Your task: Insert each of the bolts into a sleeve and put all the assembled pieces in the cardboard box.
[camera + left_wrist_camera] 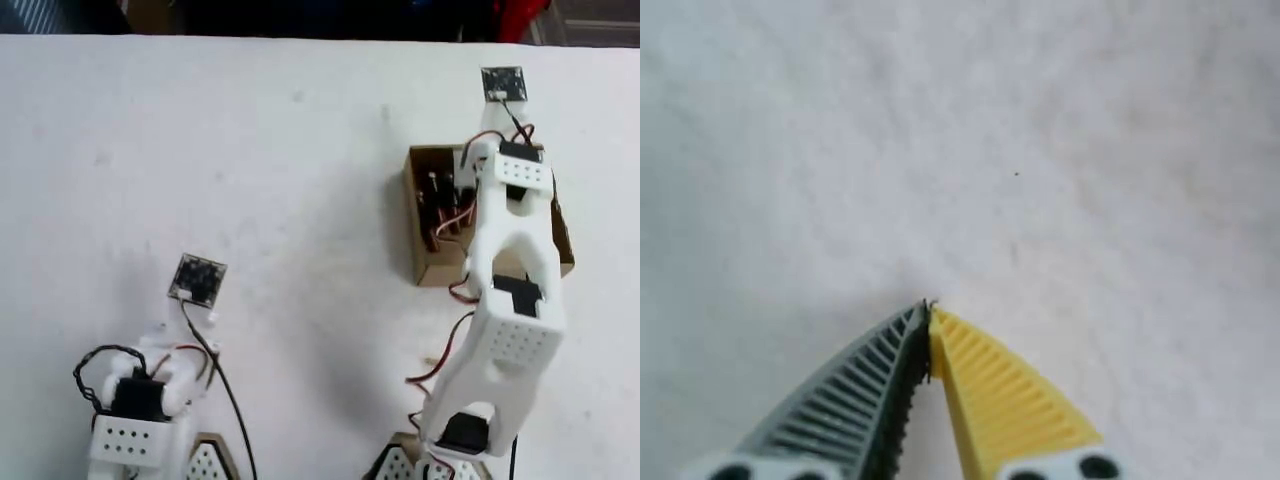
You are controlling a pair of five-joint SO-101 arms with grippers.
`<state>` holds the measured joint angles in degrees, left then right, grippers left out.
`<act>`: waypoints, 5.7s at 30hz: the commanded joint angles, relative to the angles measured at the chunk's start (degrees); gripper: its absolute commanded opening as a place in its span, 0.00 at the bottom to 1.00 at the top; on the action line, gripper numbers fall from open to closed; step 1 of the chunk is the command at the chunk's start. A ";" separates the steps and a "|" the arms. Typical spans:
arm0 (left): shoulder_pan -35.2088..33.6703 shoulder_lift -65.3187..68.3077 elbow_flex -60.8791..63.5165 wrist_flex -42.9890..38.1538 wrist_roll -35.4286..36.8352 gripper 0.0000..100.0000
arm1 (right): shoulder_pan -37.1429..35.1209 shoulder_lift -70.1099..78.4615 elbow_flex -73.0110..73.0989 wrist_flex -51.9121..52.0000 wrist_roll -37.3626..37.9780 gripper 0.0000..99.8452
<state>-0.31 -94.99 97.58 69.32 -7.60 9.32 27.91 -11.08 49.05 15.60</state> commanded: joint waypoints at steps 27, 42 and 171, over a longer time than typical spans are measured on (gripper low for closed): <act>-3.38 0.31 -1.93 0.26 7.12 0.02 | -6.46 -39.52 -2.37 24.13 0.53 0.04; -3.38 0.31 -1.93 0.26 7.12 0.02 | -17.71 -54.02 -2.29 43.21 0.53 0.04; -3.65 0.31 -1.93 0.09 7.12 0.02 | -5.76 -131.12 107.96 23.69 -9.67 0.02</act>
<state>-3.47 -94.90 97.58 69.32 -1.01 3.34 -102.64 96.35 72.70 6.20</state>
